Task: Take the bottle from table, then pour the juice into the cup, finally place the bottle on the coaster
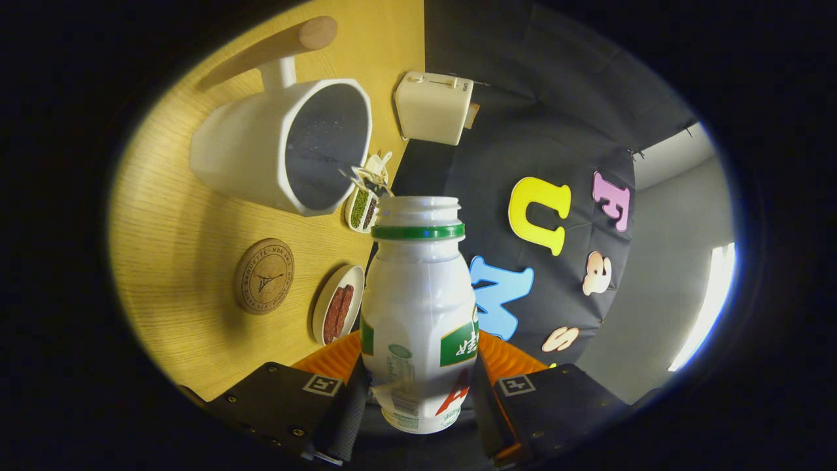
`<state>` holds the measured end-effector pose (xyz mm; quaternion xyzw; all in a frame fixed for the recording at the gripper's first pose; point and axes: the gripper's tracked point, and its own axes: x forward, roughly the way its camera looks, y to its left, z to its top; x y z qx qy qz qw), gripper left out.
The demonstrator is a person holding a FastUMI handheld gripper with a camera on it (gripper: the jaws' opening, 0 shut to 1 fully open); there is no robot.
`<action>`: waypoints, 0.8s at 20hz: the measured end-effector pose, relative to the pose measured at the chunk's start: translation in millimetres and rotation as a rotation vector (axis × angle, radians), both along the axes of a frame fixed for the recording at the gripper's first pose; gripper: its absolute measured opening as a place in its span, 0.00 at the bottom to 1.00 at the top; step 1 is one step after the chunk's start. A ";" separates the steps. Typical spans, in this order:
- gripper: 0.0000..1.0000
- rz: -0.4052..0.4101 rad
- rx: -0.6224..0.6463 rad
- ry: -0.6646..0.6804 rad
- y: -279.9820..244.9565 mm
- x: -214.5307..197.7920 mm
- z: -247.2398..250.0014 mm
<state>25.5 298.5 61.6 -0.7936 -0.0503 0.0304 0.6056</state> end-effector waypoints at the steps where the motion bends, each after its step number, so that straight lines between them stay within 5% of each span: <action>1: 0.71 0.000 -0.004 -0.003 1.0 0.1 -0.4; 16: 0.71 -0.020 -0.072 -0.013 1.7 -0.4 -0.4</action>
